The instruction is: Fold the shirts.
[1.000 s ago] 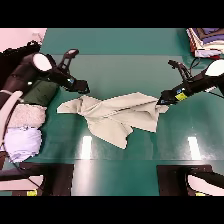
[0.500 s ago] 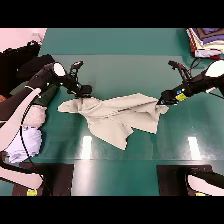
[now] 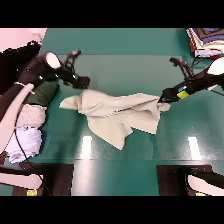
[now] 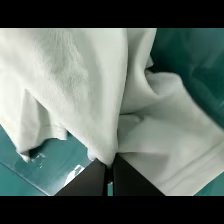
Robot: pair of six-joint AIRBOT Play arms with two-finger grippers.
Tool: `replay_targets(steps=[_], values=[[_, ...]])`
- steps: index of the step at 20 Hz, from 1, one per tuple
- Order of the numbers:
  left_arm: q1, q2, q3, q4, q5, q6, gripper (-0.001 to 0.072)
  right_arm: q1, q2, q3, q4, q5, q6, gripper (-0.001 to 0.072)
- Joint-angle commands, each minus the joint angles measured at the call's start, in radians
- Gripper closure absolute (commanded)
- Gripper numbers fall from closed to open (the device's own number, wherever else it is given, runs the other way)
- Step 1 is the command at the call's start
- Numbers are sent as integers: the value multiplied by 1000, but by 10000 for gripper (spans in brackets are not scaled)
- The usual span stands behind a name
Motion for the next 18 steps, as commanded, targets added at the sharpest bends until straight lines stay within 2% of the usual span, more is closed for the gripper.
replay_targets(steps=[1,6,11,16,18], values=[[1,157,146,134,0,2,686,0,23,147,-43,9,-1,696],[0,465,289,182,-1,2,686,0,118,440,-77,-2,0,696],[0,708,309,158,11,-9,685,0,222,650,-120,-31,0,696],[0,753,309,21,4,0,686,0,212,782,-142,40,27,696],[0,707,307,16,-66,12,686,0,179,732,-141,91,66,697]])
